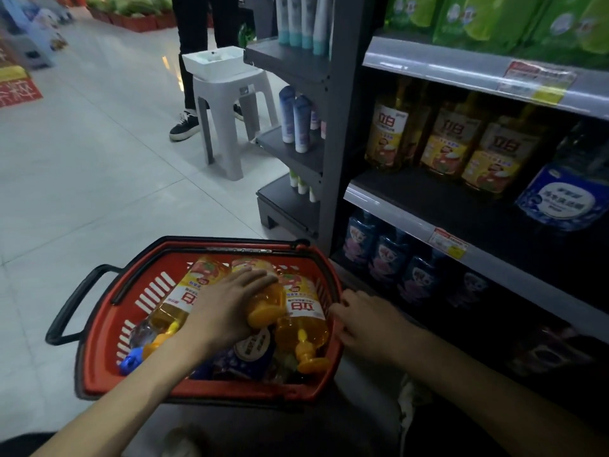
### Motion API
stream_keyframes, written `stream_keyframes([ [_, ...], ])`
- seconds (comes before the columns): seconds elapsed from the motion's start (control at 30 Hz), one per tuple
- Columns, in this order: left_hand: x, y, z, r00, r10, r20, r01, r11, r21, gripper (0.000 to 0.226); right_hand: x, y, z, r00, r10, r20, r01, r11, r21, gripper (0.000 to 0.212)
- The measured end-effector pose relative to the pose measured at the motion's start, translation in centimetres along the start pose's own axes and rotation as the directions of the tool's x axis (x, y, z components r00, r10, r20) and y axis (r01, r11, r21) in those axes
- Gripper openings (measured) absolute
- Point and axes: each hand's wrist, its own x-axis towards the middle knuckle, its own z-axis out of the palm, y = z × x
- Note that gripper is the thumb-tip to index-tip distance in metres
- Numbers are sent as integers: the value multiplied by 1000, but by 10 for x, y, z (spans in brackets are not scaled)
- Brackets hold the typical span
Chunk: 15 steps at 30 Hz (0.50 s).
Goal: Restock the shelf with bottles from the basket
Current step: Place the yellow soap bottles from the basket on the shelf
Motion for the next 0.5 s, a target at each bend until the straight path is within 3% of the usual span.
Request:
stream_keyframes([
  [0.1,5,9,-12,965,-241,-100,216,953,-213,90,5,-3,-6,999,-27,-36,28,999,16,42],
  [0.2,8,15,-29,856,-505,-112,371,749,-549,73,8,-11,-8,996,-32,-82,37,997,64,56],
  [0.3,12,22,-47,755,-654,-39,409,517,-752,46,13,-19,-11,989,-12,-147,31,992,123,66],
  [0.4,18,36,-67,715,-696,67,366,291,-884,51,16,-28,-18,970,27,-244,31,973,230,72],
  [0.5,25,49,-80,647,-739,190,314,31,-949,41,16,-39,-22,946,95,-310,12,945,327,91],
])
